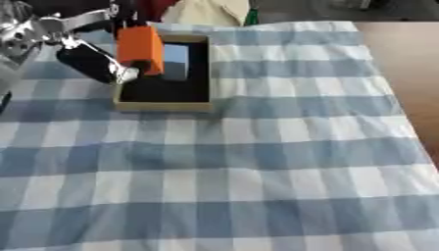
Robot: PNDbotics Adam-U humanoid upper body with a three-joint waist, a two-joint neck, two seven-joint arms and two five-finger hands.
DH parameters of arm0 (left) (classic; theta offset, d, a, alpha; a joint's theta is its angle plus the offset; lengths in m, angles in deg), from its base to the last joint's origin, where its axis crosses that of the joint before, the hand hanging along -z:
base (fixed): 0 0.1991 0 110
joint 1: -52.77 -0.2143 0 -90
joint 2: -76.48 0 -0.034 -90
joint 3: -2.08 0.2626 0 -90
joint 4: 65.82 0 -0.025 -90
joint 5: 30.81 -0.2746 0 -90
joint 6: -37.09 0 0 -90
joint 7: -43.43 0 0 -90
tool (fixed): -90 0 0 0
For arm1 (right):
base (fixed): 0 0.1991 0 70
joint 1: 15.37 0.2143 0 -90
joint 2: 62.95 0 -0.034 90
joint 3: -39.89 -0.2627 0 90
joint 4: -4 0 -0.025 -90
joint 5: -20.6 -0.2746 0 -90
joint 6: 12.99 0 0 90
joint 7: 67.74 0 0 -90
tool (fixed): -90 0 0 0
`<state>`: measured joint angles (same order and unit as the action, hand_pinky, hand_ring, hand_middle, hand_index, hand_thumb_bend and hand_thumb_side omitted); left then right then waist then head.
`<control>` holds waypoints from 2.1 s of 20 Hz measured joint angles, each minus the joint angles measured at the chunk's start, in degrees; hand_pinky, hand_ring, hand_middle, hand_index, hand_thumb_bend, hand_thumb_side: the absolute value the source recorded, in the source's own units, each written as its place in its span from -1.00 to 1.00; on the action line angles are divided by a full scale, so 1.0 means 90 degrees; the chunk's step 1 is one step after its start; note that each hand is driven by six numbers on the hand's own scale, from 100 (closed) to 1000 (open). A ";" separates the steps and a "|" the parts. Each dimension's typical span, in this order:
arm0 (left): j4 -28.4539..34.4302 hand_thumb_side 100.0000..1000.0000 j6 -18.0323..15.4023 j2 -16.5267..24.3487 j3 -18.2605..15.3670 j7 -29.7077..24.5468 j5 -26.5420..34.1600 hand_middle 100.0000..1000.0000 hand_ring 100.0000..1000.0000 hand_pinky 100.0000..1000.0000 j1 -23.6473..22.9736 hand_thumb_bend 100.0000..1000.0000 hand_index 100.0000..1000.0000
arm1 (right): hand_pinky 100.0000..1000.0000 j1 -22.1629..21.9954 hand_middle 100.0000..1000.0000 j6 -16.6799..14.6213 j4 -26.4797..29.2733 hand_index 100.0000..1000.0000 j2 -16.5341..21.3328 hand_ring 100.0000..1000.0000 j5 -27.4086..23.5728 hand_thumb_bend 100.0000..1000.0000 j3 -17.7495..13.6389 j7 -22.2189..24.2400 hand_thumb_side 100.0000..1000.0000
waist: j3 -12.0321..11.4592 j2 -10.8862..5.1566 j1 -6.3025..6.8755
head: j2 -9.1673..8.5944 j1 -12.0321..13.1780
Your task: Pick up objects on the table and place them in the box.
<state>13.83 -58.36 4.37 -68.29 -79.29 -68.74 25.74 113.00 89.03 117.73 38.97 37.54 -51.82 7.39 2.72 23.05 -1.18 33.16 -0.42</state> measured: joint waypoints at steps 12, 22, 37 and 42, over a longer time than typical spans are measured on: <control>-0.1585 -0.34 -0.0678 -0.0358 -0.0344 0.0119 -0.0843 -0.15 0.07 0.19 0.0290 -1.00 0.18 | 0.76 0.0086 -0.04 -0.0018 0.0000 0.29 -0.0049 0.52 -0.0046 -1.00 0.0024 0.0031 0.30 | 0.0144 0.0145 0.0022 | -0.0113 0.0118; -0.2237 -0.18 -0.0620 -0.0550 -0.0538 0.0196 -0.0963 -0.09 0.12 0.26 0.0187 -1.00 0.26 | 0.76 0.0097 -0.04 -0.0003 0.0000 0.28 -0.0103 0.52 -0.0054 -1.00 -0.0008 0.0015 0.30 | 0.0203 0.0159 0.0020 | -0.0116 0.0151; -0.2118 0.05 -0.0232 -0.0561 -0.0434 0.0757 -0.1830 0.41 0.56 0.61 0.0168 -0.02 0.68 | 0.76 0.0035 -0.05 0.0016 0.0000 0.28 -0.0150 0.51 -0.0104 -1.00 -0.0046 0.0019 0.31 | 0.0215 0.0170 0.0019 | -0.0111 0.0152; -0.2006 0.15 -0.0366 -0.0564 -0.0461 0.0673 -0.2205 0.46 0.62 0.63 0.0173 0.14 0.74 | 0.76 -0.0013 -0.06 0.0044 0.0000 0.28 -0.0151 0.51 -0.0104 -1.00 -0.0047 0.0033 0.33 | 0.0214 0.0164 0.0035 | -0.0106 0.0151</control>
<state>-4.22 -61.65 -0.70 -72.44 -73.24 -88.59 27.30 112.89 89.42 117.73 37.61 36.60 -52.25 7.69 4.65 24.52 -0.86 32.21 0.94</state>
